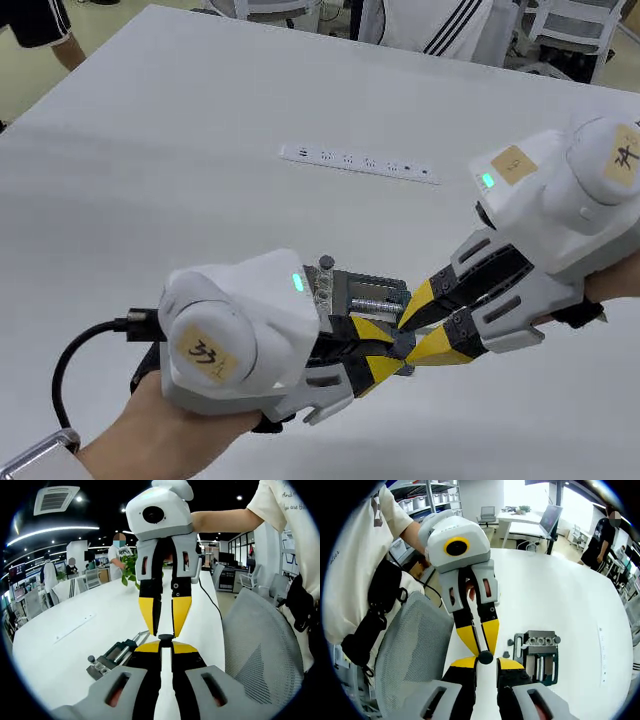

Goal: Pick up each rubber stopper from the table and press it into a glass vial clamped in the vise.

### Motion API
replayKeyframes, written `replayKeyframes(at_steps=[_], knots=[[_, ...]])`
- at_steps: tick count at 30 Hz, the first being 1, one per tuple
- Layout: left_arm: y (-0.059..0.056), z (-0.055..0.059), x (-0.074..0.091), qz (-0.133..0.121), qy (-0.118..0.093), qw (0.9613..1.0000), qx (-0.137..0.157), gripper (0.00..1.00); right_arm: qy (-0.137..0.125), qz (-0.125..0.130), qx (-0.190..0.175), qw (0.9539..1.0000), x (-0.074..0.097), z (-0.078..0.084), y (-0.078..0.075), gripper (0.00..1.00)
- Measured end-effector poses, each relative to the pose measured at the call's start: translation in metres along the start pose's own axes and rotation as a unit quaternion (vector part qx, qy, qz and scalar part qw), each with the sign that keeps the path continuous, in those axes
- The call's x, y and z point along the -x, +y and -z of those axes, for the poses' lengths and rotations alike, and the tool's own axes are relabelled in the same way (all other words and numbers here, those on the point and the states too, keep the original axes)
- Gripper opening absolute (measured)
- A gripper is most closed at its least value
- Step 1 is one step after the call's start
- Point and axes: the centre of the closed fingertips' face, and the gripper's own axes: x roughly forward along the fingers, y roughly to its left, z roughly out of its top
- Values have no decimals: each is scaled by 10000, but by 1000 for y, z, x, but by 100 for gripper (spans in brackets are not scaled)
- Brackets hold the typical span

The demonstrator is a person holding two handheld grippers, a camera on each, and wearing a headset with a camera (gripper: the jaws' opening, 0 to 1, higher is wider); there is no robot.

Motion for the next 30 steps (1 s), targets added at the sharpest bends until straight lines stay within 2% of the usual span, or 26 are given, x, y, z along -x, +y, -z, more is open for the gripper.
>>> replayKeyframes(at_steps=[14,19,30], knots=[[-1,-3,-1,22,-75,10000,8,3,-8,-55,54,10000,1,-2,2,8],[-3,-3,-1,43,-100,9999,2,3,-120,-113,-14,9999,2,-5,2,7],[0,-3,-1,-13,-142,9998,109,3,1,-86,107,9999,1,-2,2,9]])
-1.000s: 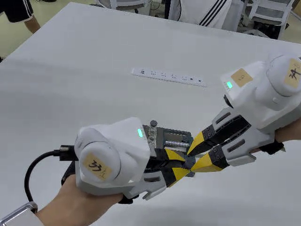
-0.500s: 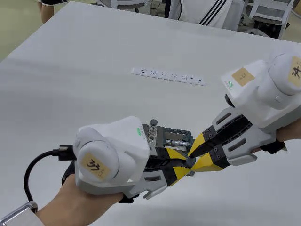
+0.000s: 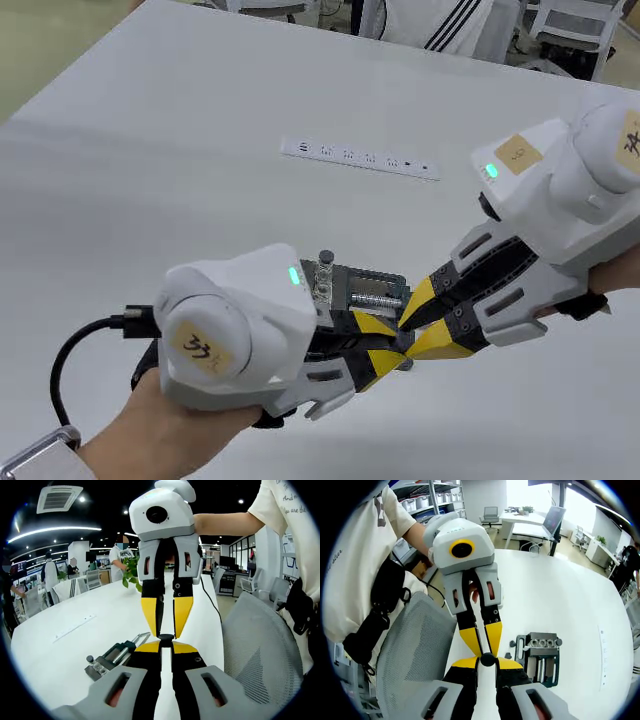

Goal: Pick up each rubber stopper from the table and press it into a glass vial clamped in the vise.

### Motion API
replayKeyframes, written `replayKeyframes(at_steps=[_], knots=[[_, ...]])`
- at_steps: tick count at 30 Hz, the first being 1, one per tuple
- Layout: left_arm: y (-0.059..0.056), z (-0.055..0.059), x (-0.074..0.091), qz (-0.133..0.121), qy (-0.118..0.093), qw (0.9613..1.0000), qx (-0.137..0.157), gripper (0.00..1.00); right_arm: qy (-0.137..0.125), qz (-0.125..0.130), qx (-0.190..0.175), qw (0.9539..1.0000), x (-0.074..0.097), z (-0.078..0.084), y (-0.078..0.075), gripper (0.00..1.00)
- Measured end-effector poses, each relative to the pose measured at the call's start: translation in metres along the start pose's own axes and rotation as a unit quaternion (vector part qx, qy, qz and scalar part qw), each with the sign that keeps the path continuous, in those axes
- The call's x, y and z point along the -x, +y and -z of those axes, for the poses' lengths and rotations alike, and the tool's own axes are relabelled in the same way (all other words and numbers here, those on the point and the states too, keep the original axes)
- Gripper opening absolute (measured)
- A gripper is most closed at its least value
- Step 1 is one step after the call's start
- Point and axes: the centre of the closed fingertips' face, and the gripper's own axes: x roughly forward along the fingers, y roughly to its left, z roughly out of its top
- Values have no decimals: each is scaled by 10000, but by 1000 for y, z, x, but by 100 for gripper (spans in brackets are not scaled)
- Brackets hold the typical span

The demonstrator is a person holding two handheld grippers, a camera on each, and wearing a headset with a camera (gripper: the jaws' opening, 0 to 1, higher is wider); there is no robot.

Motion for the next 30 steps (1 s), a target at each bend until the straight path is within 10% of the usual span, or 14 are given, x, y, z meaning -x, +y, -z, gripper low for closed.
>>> replayKeyframes(at_steps=[30], knots=[[-2,5,5,-13,-180,9991,382,4,86,-135,287,9995,-7,-3,3,6]])
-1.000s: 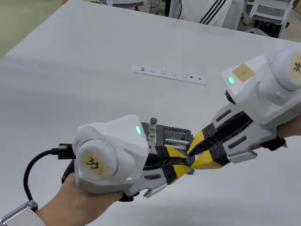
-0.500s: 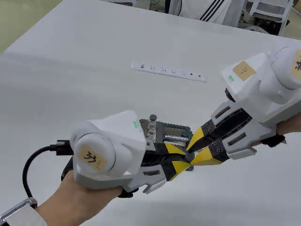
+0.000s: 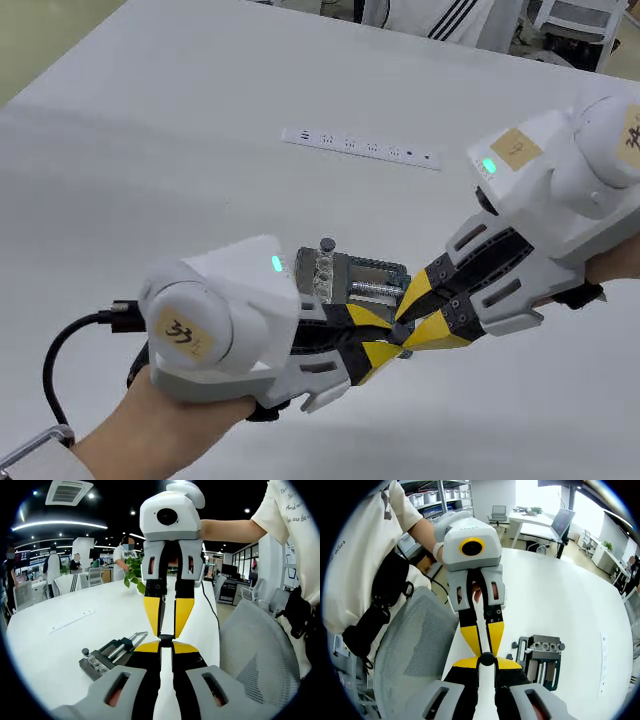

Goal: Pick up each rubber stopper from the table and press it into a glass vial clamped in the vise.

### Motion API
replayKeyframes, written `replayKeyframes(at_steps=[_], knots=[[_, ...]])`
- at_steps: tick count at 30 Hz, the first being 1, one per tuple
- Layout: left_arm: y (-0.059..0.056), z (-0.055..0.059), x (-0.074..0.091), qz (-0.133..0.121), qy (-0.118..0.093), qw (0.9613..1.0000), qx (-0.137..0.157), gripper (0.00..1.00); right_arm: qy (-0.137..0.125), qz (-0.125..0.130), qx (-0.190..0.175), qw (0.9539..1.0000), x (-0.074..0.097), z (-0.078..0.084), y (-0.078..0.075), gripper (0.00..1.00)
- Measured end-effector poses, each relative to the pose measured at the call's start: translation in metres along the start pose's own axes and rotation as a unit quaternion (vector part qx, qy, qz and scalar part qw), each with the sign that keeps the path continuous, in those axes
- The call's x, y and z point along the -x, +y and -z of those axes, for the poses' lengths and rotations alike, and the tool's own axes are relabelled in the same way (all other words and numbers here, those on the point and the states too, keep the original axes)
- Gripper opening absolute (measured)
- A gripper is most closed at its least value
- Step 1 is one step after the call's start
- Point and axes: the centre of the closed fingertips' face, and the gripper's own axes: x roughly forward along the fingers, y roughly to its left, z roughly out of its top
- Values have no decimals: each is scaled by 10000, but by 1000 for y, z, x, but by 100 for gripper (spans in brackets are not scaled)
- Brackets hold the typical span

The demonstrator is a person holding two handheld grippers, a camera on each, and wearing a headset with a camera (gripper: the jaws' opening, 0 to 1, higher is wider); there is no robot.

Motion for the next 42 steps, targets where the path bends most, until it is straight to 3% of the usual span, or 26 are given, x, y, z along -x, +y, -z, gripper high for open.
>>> replayKeyframes(at_steps=[4,8,13,21,23,30,36,42], knots=[[4,3,1,-51,5,10000,60,8,67,55,31,10000,-1,3,-5,6],[17,12,4,-344,160,9993,58,28,131,71,-13,9999,-2,8,-10,6],[35,25,13,-671,324,9970,225,43,203,64,-28,9998,-3,12,-14,6],[66,56,40,-1241,696,9884,531,72,345,31,71,9994,-11,16,-24,6],[68,63,45,-1278,810,9862,673,77,394,29,108,9992,-13,17,-28,6],[77,83,61,-1477,1115,9799,752,98,544,40,318,9980,-16,15,-49,6],[81,94,69,-1571,1209,9758,920,99,718,82,595,9956,-18,10,-74,6],[84,94,74,-1685,1173,9739,968,99,903,182,912,9916,-20,5,-101,6]])
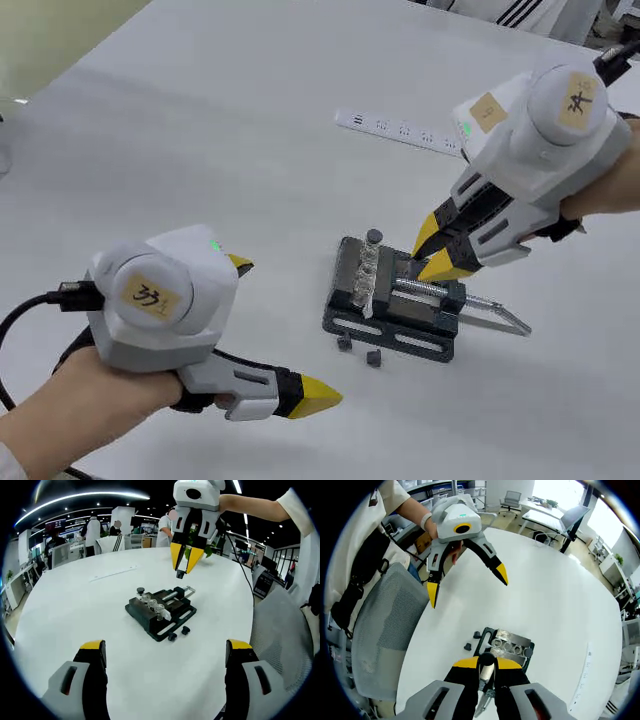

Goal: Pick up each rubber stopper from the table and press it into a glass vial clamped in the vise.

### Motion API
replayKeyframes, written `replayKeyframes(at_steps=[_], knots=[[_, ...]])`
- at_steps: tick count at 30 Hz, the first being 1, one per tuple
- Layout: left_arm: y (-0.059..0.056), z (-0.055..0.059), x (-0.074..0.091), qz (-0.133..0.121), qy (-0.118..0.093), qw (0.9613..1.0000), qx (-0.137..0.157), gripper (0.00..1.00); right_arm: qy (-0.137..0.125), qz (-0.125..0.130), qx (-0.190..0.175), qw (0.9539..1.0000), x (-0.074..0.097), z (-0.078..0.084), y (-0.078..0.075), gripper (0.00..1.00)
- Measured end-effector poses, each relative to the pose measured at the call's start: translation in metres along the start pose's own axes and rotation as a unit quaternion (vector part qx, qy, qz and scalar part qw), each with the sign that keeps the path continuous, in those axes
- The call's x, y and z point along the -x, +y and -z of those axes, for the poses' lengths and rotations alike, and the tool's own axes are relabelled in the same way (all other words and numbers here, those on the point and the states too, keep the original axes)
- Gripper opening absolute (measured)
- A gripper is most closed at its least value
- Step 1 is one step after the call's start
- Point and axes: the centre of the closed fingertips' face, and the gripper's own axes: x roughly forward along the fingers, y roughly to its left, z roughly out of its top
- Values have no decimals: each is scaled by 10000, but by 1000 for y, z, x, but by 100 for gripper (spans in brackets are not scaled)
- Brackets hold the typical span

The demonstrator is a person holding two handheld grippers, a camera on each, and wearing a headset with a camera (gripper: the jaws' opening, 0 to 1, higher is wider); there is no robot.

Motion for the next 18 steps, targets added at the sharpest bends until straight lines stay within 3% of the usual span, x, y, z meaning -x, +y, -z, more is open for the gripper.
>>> replayKeyframes(at_steps=[3,6,12,18], knots=[[4,-1,1,-40,-38,10000,35,99,50,12,141,9999,-3,-1,-12,6],[4,-3,2,-64,-64,9999,63,98,272,94,474,9985,-8,2,-24,6],[8,-2,2,-98,-62,9998,129,97,466,103,800,9957,-22,2,-37,6],[9,1,1,-115,-36,9997,196,97,580,24,894,9943,-36,7,-42,5]])
